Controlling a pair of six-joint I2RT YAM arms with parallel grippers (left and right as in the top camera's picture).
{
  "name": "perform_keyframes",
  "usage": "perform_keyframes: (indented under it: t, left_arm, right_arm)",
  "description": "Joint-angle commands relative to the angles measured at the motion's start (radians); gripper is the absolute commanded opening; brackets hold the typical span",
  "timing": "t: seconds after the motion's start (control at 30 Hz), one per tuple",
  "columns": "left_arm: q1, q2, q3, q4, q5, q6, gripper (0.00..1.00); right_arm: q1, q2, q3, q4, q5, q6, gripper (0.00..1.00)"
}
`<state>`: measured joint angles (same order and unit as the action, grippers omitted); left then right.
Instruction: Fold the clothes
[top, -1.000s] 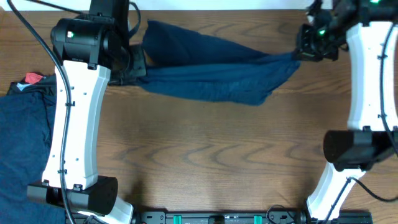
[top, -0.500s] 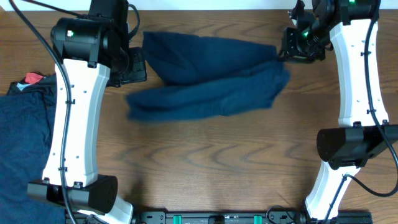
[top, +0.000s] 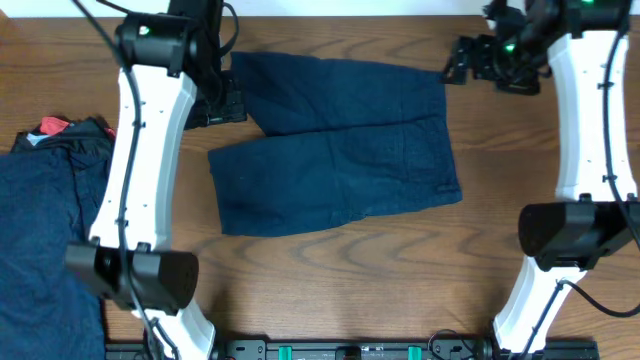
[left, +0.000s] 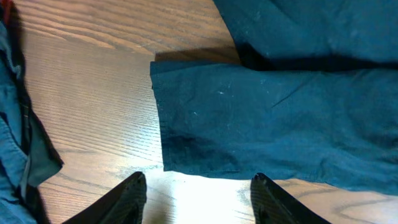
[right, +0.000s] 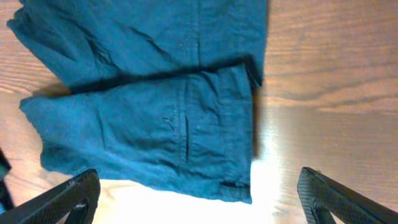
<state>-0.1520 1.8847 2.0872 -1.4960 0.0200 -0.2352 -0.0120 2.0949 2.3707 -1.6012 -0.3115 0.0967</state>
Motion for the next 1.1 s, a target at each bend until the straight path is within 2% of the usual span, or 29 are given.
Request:
perform_keyframes:
  t: [0.0,0.17,0.33,0.43,0.6,0.8,1.07]
  left_arm:
    - [0.004,0.075,-0.007,0.013,-0.001,0.010,0.56]
    - [0.004,0.156,-0.007,0.028,0.000,0.009,0.56]
    - [0.005,0.151,-0.078,0.020,0.015,-0.029,0.53]
    - [0.005,0.090,-0.214,0.068,0.018,-0.036,0.51]
    - [0.005,-0.143,-0.600,0.302,0.018,-0.055,0.50]
    - [0.005,-0.401,-0.950,0.437,0.025,-0.081,0.50]
    - [0.005,-0.458,-1.062,0.463,0.025,-0.105,0.50]
  right_arm:
    - [-0.029,0.038,0.001,-0.016,-0.056,-0.047,0.99]
    - [-0.011,0.133,-0.001,-0.097,-0.044,-0.069,0.99]
    - [0.037,0.171,-0.093,-0.083,-0.016,-0.055,0.99]
    - [0.051,0.159,-0.180,-0.033,0.001,-0.023,0.99]
    - [0.048,0.117,-0.351,0.074,0.001,0.023,0.99]
    - [0.056,-0.022,-0.597,0.244,0.001,0.039,0.99]
    - [0.058,-0.281,-0.980,0.484,-0.018,0.122,0.99]
